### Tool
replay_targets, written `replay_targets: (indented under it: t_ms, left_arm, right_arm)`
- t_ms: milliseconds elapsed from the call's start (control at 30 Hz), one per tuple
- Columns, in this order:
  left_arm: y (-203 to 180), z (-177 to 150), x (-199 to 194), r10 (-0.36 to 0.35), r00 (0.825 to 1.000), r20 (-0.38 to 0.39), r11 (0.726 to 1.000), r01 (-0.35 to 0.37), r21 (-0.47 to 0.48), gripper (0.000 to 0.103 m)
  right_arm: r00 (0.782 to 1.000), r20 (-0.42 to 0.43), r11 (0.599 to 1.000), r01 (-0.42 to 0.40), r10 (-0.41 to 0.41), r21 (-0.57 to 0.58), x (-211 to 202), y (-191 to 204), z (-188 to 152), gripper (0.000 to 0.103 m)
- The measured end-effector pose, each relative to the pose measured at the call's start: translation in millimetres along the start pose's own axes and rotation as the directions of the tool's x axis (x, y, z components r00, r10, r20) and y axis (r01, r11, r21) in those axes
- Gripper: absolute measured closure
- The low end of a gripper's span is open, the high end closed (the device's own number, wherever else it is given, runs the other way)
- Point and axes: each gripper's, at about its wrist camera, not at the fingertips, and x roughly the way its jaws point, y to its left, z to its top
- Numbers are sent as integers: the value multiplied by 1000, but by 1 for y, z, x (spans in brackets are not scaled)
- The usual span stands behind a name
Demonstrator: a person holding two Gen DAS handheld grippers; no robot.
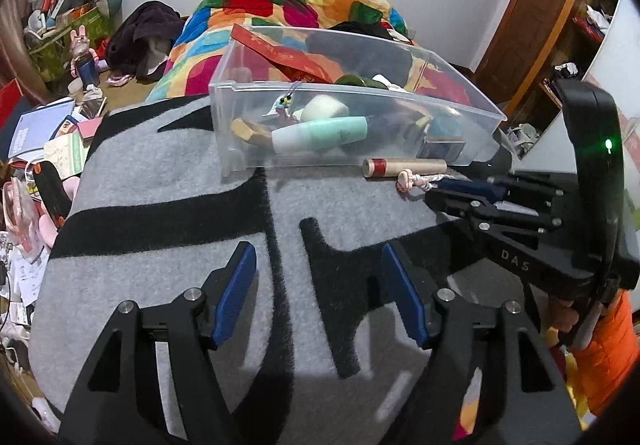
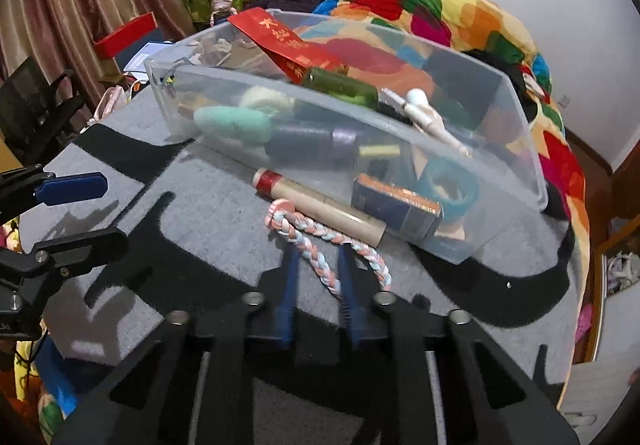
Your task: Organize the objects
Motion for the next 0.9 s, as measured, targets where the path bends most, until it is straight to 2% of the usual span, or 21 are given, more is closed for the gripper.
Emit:
replay_targets:
  t_ms: [367,633,900]
  left_arm:
    - [-33,22,21,-2,1000,-20,999,3,50,23]
    - [-54,39,45,41,998,-49,994,-35,103,23]
    - [-59,49,70,90,993,-75,980,-75,182,23]
  right_arm:
    - [997,79,998,-10,4,67,-36,-24,-19,95]
    - [994,106,991,2,-17,133,-46,-50,-24,95]
    - [997,70,988,18,-29,150,-25,-56,-10,95]
